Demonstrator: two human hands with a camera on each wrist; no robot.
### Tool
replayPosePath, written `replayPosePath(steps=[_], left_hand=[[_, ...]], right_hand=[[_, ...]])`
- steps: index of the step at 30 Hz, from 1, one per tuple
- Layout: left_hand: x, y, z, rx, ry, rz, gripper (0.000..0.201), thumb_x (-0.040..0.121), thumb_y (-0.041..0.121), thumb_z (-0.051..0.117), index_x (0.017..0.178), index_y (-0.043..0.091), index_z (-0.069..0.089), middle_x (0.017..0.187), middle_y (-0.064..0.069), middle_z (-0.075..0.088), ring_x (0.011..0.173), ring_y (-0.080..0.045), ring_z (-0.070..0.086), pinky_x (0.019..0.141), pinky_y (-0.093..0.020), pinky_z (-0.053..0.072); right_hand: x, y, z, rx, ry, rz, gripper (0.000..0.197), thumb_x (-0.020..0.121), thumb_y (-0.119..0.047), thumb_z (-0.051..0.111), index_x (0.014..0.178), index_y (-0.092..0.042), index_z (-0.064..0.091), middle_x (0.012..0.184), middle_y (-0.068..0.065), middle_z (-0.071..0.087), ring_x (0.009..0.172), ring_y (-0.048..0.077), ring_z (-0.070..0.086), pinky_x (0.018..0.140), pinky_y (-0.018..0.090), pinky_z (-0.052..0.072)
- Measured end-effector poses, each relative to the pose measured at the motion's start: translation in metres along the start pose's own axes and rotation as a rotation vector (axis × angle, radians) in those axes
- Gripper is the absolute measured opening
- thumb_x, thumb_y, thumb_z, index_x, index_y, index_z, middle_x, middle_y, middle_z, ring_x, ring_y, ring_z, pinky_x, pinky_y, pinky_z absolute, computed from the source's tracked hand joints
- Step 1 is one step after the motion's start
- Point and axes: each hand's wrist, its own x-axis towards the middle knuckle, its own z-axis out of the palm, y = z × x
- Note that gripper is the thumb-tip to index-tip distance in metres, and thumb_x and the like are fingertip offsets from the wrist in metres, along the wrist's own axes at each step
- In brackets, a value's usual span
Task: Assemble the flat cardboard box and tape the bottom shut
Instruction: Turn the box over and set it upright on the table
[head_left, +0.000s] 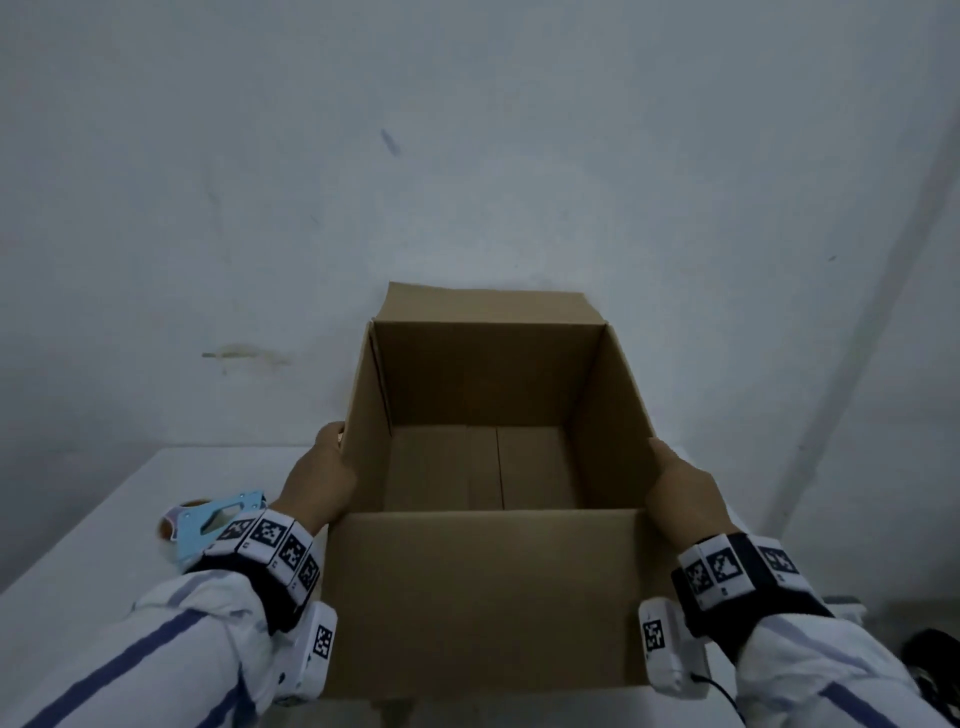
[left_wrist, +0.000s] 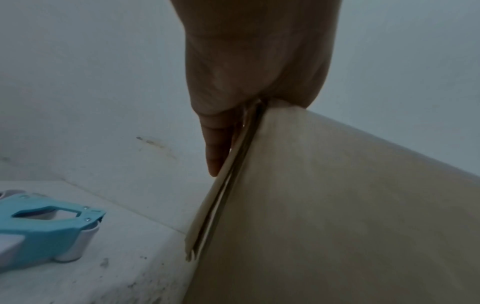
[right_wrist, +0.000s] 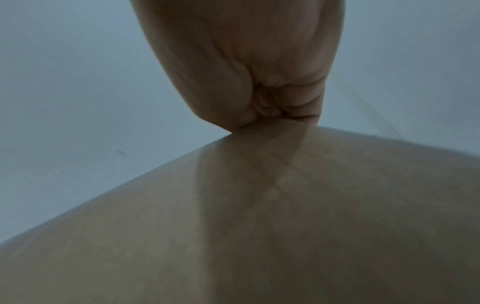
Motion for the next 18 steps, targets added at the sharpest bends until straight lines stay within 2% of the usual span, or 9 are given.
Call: replayPosePath(steps=[3, 5, 7, 9, 10, 12, 15, 16, 18], left_hand=[[0.000, 0.000, -0.008, -0.008, -0.015, 0.034, 0.050, 0.096, 0.012, 0.041, 0.143, 0.021, 0.026, 0.125, -0.017, 0.058, 0.098, -0.033, 0.059, 0.076, -0.035, 0.045], [-0.003, 0.003, -0.011, 0.032, -0.053, 0.069, 0.038, 0.097, 0.014, 0.040, 0.135, 0.018, 0.039, 0.129, -0.016, 0.055, 0.104, -0.031, 0.057, 0.080, -0.034, 0.044], [-0.007, 0.001, -0.011, 0.096, -0.125, 0.118, 0.023, 0.095, 0.026, 0.048, 0.112, 0.014, 0.056, 0.128, -0.014, 0.054, 0.107, -0.025, 0.053, 0.087, -0.035, 0.044], [-0.011, -0.007, -0.013, 0.104, -0.242, 0.138, 0.030, 0.086, 0.049, 0.056, 0.091, 0.019, 0.060, 0.133, -0.012, 0.048, 0.125, -0.026, 0.045, 0.101, -0.043, 0.041], [-0.016, -0.010, -0.016, 0.100, -0.300, 0.144, 0.035, 0.080, 0.057, 0.060, 0.087, 0.023, 0.059, 0.139, -0.011, 0.041, 0.136, -0.026, 0.034, 0.107, -0.048, 0.036], [-0.023, -0.014, -0.022, 0.104, -0.383, 0.157, 0.045, 0.067, 0.063, 0.069, 0.086, 0.024, 0.058, 0.150, -0.007, 0.027, 0.144, -0.026, 0.019, 0.111, -0.052, 0.030], [-0.033, -0.016, -0.030, 0.145, -0.452, 0.178, 0.041, 0.061, 0.053, 0.078, 0.078, 0.022, 0.056, 0.158, -0.007, 0.008, 0.146, -0.028, 0.012, 0.112, -0.050, 0.030], [-0.034, -0.017, -0.032, 0.154, -0.459, 0.191, 0.040, 0.060, 0.052, 0.079, 0.073, 0.023, 0.055, 0.157, -0.009, 0.010, 0.145, -0.030, 0.015, 0.110, -0.050, 0.032], [-0.036, -0.021, -0.034, 0.167, -0.453, 0.207, 0.042, 0.055, 0.055, 0.079, 0.066, 0.025, 0.052, 0.150, -0.016, 0.025, 0.137, -0.037, 0.028, 0.105, -0.051, 0.038]], right_hand=[[-0.003, -0.009, -0.006, -0.111, -0.013, -0.008, 0.041, 0.092, -0.003, 0.040, 0.129, -0.010, 0.055, 0.127, 0.016, 0.060, 0.114, 0.033, 0.058, 0.095, 0.035, 0.045], [-0.009, -0.018, -0.011, -0.160, -0.068, -0.013, 0.031, 0.097, -0.022, 0.040, 0.115, -0.008, 0.061, 0.120, 0.016, 0.063, 0.110, 0.033, 0.058, 0.094, 0.037, 0.043], [-0.017, -0.024, -0.013, -0.244, -0.181, -0.005, 0.050, 0.097, -0.050, 0.034, 0.118, -0.012, 0.061, 0.126, 0.015, 0.058, 0.117, 0.031, 0.053, 0.100, 0.039, 0.038], [-0.026, -0.021, -0.013, -0.252, -0.272, 0.018, 0.066, 0.087, -0.067, 0.037, 0.127, -0.018, 0.055, 0.139, 0.015, 0.041, 0.127, 0.031, 0.044, 0.105, 0.042, 0.036], [-0.031, -0.019, -0.014, -0.241, -0.300, 0.023, 0.070, 0.082, -0.071, 0.043, 0.129, -0.020, 0.052, 0.143, 0.014, 0.033, 0.129, 0.032, 0.040, 0.107, 0.044, 0.036], [-0.038, -0.016, -0.016, -0.262, -0.337, 0.004, 0.072, 0.076, -0.071, 0.053, 0.128, -0.021, 0.050, 0.144, 0.013, 0.027, 0.129, 0.033, 0.039, 0.107, 0.046, 0.038], [-0.047, -0.017, -0.019, -0.236, -0.324, -0.004, 0.065, 0.073, -0.066, 0.062, 0.118, -0.020, 0.054, 0.136, 0.013, 0.035, 0.120, 0.031, 0.047, 0.104, 0.044, 0.043], [-0.049, -0.017, -0.019, -0.228, -0.316, -0.007, 0.061, 0.073, -0.064, 0.064, 0.114, -0.020, 0.054, 0.133, 0.013, 0.037, 0.116, 0.030, 0.049, 0.102, 0.043, 0.044], [-0.055, -0.017, -0.020, -0.212, -0.293, -0.012, 0.049, 0.073, -0.060, 0.067, 0.101, -0.022, 0.052, 0.125, 0.012, 0.042, 0.105, 0.026, 0.052, 0.098, 0.039, 0.045]])
